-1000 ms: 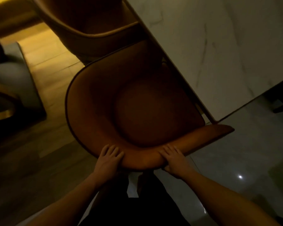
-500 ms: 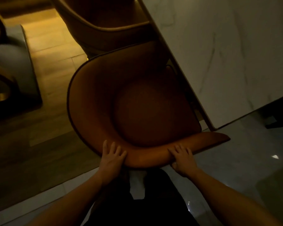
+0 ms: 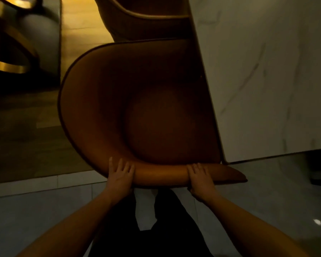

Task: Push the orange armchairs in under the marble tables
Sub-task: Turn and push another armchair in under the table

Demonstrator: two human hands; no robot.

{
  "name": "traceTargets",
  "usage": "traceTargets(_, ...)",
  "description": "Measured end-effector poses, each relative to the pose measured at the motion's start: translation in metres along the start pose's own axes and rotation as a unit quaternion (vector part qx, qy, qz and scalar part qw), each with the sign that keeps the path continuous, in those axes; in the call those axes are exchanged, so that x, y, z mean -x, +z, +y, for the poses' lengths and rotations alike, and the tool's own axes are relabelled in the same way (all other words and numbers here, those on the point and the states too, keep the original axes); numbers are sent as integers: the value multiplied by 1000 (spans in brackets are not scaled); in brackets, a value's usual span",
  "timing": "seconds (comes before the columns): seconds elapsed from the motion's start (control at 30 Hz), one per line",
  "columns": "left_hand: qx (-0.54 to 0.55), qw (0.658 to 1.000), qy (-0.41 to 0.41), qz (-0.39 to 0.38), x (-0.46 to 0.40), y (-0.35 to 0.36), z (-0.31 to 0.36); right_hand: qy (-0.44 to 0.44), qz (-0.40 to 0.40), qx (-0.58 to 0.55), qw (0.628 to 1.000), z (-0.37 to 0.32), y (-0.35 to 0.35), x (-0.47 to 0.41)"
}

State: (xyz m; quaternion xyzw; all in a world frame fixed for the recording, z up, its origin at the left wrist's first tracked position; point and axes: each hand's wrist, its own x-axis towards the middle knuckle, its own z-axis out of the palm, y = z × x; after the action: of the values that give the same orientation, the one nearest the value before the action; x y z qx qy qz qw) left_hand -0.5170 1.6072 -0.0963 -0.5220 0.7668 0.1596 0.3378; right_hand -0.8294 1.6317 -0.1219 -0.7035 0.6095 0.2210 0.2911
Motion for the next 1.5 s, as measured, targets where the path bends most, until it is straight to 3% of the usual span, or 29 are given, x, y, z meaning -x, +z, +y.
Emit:
traceTargets(0.13,38,999,-10,-2,-8,2,29,-54,3,23,998,-19,4,-14)
traceTargets(0.47,63,998,10,-30,-32,-6,63,-90,-42,78,992,-33,4,-32)
traceTargets(0.73,130,991,29,-14,-38,3,53,-122,-64,42,990,-26,-1,-40)
traceTargets(1.5,163,986,11,13,-74,-30,28,-133,-69,43,988,-25,-46,-81)
